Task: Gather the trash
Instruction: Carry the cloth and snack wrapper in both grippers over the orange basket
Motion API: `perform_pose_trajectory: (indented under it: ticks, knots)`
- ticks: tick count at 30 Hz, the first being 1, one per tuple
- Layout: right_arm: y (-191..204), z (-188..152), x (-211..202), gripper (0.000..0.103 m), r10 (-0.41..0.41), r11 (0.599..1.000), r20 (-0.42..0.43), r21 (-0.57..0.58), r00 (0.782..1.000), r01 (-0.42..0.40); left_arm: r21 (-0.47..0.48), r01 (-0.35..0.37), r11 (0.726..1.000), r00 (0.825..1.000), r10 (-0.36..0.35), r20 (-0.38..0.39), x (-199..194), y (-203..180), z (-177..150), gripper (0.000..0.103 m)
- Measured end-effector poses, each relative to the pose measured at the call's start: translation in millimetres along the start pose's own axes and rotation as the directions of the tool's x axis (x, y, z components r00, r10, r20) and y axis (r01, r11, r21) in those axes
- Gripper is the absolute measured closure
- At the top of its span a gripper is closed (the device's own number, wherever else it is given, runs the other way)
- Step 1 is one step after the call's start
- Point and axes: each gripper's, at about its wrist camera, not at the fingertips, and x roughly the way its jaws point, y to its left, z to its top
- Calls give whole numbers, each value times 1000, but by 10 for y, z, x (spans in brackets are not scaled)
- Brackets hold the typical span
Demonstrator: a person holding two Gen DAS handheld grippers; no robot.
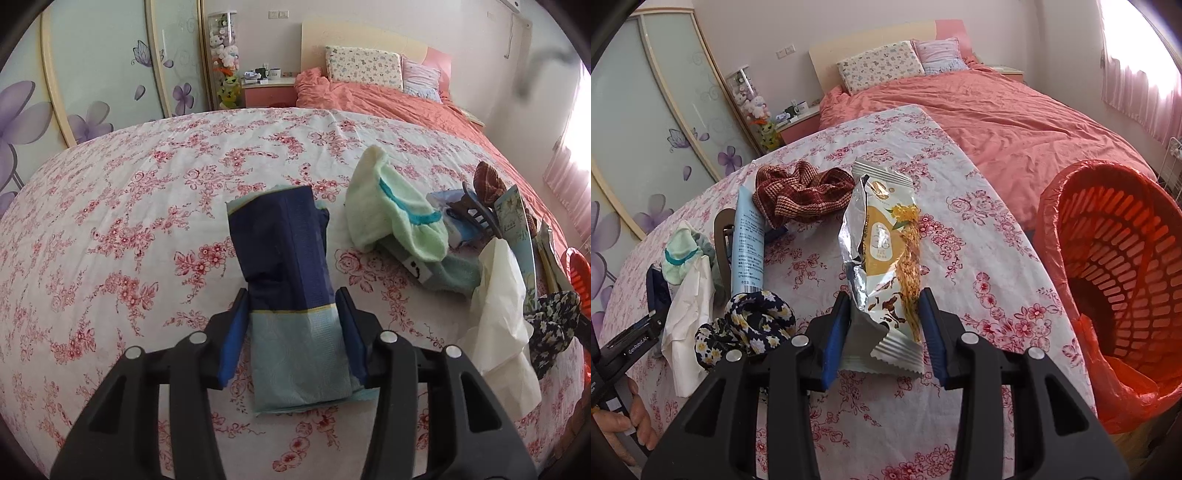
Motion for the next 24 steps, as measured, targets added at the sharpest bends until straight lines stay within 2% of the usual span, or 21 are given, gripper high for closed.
perform_pose_trajectory:
  ticks: [4,14,18,24]
  knots:
    - [-17,14,4,63,13,1000,0,9,1000,-13,-18,19,1000,1000,-19,4,-17,34,-14,55]
    - [-6,15,5,63,-8,1000,-4,-9,1000,8,-2,13,1000,1000,-13,1,-49,39,-67,56]
    - [27,25,0,71,-20,999,-2,-41,1000,20,13,6,1000,1000,-6,-1,-63,22,-79,61]
    - [-27,16,-72,72,8,1000,8,-16,1000,-8,-11,22,1000,1000,-22,-11,-126,119,-68,63]
